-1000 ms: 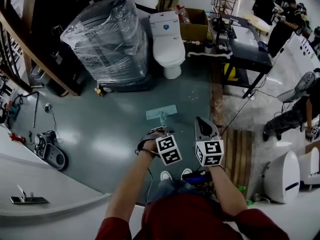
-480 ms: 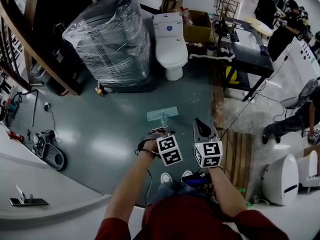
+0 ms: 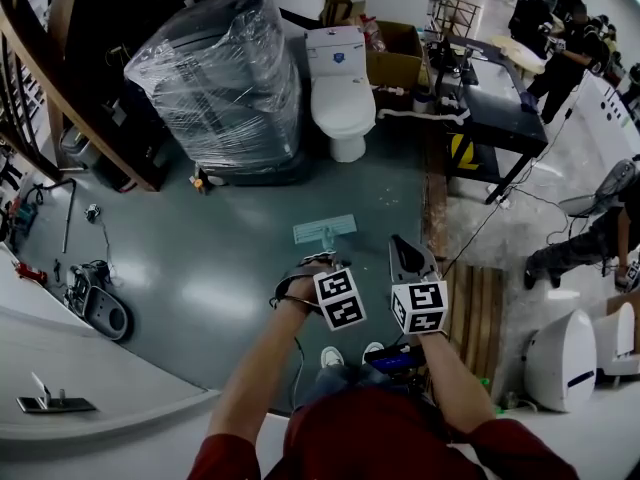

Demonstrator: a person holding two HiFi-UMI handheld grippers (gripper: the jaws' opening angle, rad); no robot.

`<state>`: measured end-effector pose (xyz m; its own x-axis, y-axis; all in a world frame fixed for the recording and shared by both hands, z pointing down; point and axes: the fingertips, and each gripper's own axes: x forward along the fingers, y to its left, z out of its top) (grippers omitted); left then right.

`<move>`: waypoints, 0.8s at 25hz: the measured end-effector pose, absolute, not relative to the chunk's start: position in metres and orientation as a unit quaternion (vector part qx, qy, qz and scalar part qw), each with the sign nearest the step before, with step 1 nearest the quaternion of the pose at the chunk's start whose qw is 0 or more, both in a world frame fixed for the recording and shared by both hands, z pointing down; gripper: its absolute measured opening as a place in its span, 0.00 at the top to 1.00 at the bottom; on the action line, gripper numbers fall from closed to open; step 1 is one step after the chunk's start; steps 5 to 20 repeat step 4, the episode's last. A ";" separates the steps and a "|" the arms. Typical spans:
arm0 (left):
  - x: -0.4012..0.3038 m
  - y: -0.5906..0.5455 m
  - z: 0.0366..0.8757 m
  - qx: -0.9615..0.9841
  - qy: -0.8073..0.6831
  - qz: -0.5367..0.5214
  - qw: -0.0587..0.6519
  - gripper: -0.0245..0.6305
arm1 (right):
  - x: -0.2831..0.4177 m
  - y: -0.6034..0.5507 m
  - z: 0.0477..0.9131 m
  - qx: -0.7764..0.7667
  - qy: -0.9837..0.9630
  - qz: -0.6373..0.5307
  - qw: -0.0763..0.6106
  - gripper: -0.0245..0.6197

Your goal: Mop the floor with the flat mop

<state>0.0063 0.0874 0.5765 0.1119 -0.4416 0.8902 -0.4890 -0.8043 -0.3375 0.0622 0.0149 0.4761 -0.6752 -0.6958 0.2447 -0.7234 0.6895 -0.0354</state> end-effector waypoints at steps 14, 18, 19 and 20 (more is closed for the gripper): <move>0.009 0.085 0.576 0.746 -0.311 0.589 0.023 0.84 | 0.063 0.014 0.478 0.386 -0.914 0.069 0.108 0.94; 0.009 0.085 0.576 0.746 -0.311 0.589 0.023 0.84 | 0.063 0.014 0.478 0.386 -0.914 0.069 0.108 0.94; 0.009 0.085 0.576 0.746 -0.311 0.589 0.023 0.84 | 0.063 0.014 0.478 0.386 -0.914 0.069 0.108 0.94; 0.009 0.085 0.576 0.746 -0.311 0.589 0.023 0.84 | 0.063 0.014 0.478 0.386 -0.914 0.069 0.108 0.94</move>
